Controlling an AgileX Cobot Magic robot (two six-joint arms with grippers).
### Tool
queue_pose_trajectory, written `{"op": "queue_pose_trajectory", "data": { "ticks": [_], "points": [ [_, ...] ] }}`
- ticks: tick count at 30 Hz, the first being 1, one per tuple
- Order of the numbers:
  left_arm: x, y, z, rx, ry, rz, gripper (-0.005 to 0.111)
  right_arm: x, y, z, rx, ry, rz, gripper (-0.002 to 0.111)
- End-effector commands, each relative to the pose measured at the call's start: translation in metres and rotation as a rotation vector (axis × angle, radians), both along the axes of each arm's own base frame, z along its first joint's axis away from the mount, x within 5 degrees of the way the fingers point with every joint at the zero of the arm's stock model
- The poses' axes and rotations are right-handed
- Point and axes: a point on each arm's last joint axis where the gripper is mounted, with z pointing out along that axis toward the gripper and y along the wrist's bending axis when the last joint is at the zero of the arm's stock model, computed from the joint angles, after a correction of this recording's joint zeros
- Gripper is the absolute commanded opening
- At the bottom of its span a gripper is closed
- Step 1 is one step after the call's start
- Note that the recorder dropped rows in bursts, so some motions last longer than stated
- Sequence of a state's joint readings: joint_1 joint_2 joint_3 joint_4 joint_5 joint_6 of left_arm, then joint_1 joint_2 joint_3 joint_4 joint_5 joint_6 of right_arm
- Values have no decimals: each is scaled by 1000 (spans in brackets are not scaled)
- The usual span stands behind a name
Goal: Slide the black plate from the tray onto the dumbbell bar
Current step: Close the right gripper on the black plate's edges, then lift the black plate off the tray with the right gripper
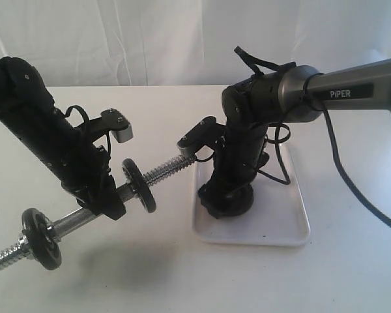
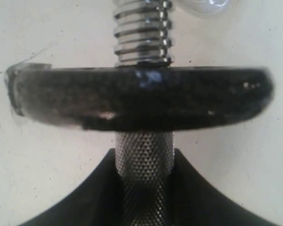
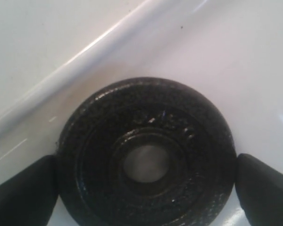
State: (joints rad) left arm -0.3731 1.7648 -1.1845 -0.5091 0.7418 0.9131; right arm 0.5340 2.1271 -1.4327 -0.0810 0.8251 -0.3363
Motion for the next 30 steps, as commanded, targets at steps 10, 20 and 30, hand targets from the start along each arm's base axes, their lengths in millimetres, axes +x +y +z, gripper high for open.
{"op": "queue_pose_trajectory", "data": {
  "ticks": [10,20,30],
  "points": [
    [-5,-10,36,-169,2,51,0,4,-8,-10,-44,-73,16,0],
    [-4,-9,42,-177,-36,65,0,5,-17,17,44,-72,-107,0],
    [-8,-4,73,-223,-188,111,0,11,-59,85,171,-174,-302,0]
  ]
}}
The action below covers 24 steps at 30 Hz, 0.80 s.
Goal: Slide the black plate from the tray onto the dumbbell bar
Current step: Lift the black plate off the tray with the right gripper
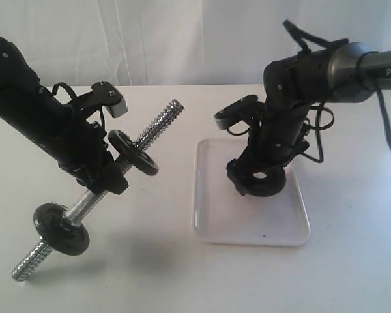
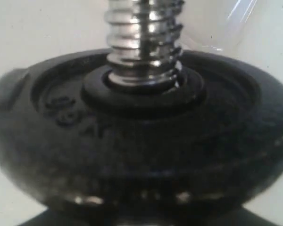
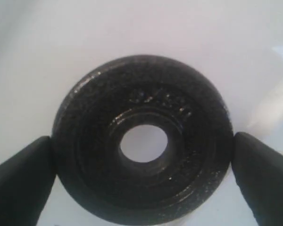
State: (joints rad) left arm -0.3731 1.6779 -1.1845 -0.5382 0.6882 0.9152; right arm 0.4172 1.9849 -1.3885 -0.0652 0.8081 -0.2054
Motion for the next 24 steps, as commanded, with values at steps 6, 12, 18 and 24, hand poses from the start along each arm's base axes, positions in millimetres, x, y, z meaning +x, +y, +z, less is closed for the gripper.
{"op": "queue_pose_trajectory", "data": {
  "ticks": [6,12,18,24],
  "points": [
    [-7,-6,43,-169,-57,55,0,-5,-7,58,221,-97,-37,0],
    [-8,-5,42,-154,-45,50,0,-9,-7,76,264,-139,-53,0],
    [-8,-4,41,-142,-42,54,0,-22,-15,117,413,-200,-52,0],
    [-10,-3,40,-130,-25,35,0,-26,-7,128,615,-151,-34,0]
  ]
}}
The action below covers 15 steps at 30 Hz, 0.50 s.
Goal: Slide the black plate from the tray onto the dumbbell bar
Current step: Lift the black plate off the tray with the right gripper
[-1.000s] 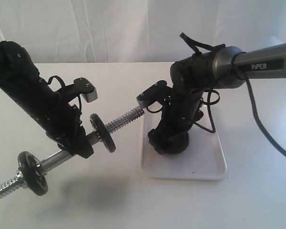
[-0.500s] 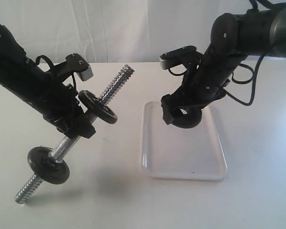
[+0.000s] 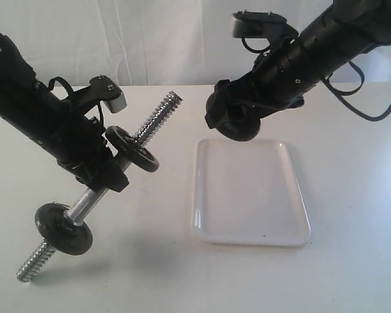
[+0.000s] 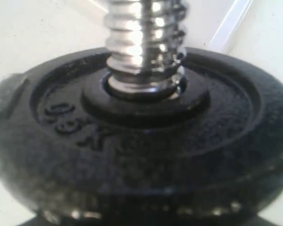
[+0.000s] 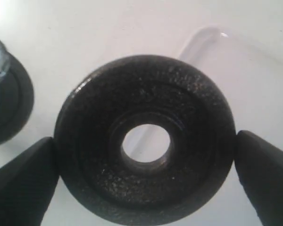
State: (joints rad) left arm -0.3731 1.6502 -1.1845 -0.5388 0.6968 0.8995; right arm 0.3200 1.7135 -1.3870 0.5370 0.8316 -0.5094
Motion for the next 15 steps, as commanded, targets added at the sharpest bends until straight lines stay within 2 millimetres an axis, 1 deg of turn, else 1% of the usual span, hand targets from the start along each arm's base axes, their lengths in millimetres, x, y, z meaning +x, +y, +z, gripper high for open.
{"op": "queue_pose_trajectory", "data": {
  "ticks": [1,4,6,8,11,15],
  "points": [
    [-7,-4,31,-114,-14,22,0,-2,2,16,103,-30,7,0],
    [-8,-4,30,-113,-4,16,0,-5,4,21,138,-36,23,0],
    [-9,-4,30,-101,-1,6,0,-6,3,28,170,-62,23,0],
    [-8,-4,30,-101,-5,9,0,-9,-1,39,243,-65,28,0],
    [-7,-4,30,-106,-11,14,0,-9,-4,41,296,-44,42,0],
    [-8,-6,31,-129,-5,7,0,-14,4,50,428,-26,99,0]
  ]
}}
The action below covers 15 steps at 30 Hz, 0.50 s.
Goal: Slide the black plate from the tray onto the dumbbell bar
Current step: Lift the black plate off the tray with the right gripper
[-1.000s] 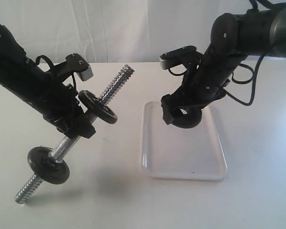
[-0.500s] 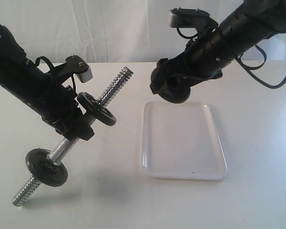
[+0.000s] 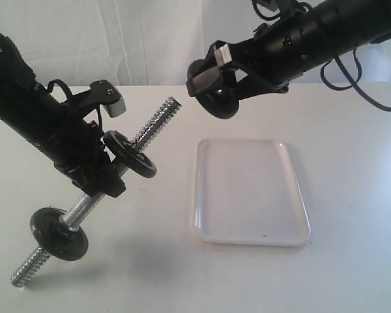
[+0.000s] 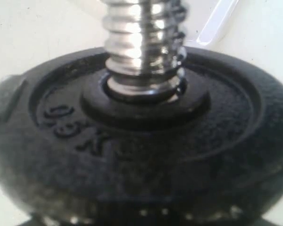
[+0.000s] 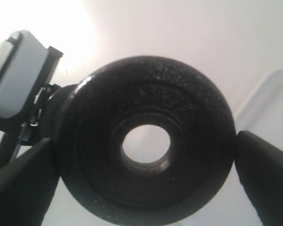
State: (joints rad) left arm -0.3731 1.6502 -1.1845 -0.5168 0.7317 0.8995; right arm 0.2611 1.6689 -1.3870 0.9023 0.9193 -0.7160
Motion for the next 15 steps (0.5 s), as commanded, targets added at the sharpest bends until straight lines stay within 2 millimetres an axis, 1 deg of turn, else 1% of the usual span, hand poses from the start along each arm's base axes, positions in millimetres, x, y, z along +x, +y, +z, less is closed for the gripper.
{"op": "queue_pose_trajectory", "data": {
  "ticks": [1,6,9,13,15],
  "points": [
    [-6,-8,33,-160,-24,23,0,-7,7,22,174,-23,49,0],
    [-8,-9,34,-179,-11,-5,0,-12,10,23,197,-5,108,0],
    [-9,-9,34,-179,-6,-9,0,-12,5,23,203,8,114,0],
    [-11,-9,34,-176,1,-37,0,-7,-12,23,207,25,93,0],
    [-11,-10,34,-177,4,-38,0,-5,-22,19,211,60,105,0]
  ]
}}
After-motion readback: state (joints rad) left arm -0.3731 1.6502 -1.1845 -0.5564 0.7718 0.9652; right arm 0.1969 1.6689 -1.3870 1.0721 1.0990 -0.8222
